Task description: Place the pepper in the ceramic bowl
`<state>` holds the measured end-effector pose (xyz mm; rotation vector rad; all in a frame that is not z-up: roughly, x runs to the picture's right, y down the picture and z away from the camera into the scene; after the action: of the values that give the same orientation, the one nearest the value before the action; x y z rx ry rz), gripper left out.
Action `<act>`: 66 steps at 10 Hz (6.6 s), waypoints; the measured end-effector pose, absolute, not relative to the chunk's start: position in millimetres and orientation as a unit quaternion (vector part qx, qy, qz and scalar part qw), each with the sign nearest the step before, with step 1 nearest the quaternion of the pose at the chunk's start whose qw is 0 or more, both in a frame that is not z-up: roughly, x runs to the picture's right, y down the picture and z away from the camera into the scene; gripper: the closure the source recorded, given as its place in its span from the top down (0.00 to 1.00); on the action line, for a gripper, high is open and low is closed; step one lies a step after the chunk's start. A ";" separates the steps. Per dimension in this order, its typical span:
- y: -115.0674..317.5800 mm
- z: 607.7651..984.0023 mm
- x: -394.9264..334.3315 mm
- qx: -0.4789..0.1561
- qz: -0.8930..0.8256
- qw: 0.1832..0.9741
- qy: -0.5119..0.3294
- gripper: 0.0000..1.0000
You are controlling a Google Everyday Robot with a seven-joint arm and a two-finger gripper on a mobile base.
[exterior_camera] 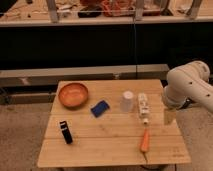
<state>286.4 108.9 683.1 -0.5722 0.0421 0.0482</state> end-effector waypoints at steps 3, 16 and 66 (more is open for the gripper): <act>108.9 683.1 286.4 -0.282 0.024 0.959 0.021 0.80; 114.1 684.2 283.4 -0.285 0.016 0.958 0.018 0.80; 251.2 770.9 208.0 -0.277 -0.397 0.863 -0.144 0.80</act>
<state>208.0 251.2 770.9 -0.5806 -0.3014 -0.8316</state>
